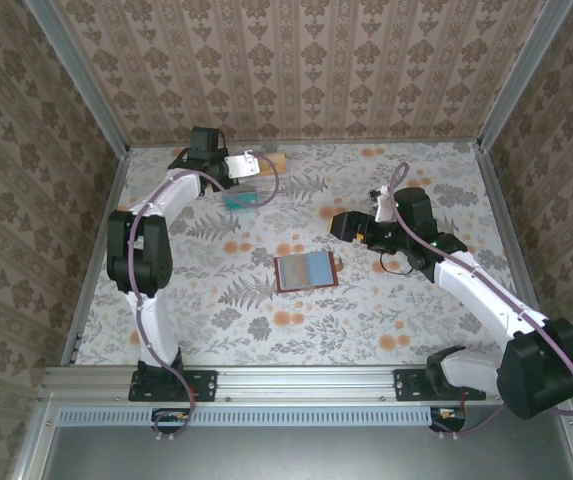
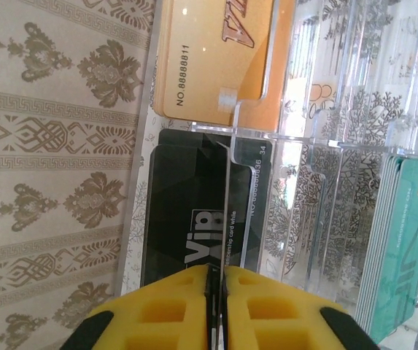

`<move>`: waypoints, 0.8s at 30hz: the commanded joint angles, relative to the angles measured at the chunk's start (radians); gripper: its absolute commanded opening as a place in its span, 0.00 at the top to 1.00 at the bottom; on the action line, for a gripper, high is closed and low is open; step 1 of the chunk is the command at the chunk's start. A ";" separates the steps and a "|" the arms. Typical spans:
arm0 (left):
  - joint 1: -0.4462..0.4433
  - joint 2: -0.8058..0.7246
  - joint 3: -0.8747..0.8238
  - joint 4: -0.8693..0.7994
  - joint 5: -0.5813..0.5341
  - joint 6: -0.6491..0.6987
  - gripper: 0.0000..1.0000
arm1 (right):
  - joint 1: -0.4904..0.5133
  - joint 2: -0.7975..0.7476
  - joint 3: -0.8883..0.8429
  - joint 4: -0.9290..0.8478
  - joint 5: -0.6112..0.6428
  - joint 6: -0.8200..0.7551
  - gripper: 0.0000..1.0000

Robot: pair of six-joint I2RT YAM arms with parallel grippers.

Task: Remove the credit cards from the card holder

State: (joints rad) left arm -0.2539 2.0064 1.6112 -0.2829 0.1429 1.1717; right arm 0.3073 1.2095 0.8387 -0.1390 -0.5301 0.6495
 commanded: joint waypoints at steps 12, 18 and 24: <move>-0.005 0.064 0.086 0.085 -0.092 -0.049 0.72 | -0.006 0.026 0.033 0.024 -0.017 -0.006 0.00; -0.004 0.083 0.113 0.099 -0.100 -0.069 0.69 | -0.006 0.032 0.033 0.025 -0.019 -0.004 0.00; -0.004 0.051 0.113 0.126 -0.087 -0.179 0.67 | -0.005 0.035 0.045 0.010 -0.016 -0.008 0.00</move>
State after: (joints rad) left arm -0.2546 2.0701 1.6924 -0.1856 0.0517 1.0794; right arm 0.3073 1.2339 0.8467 -0.1326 -0.5308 0.6498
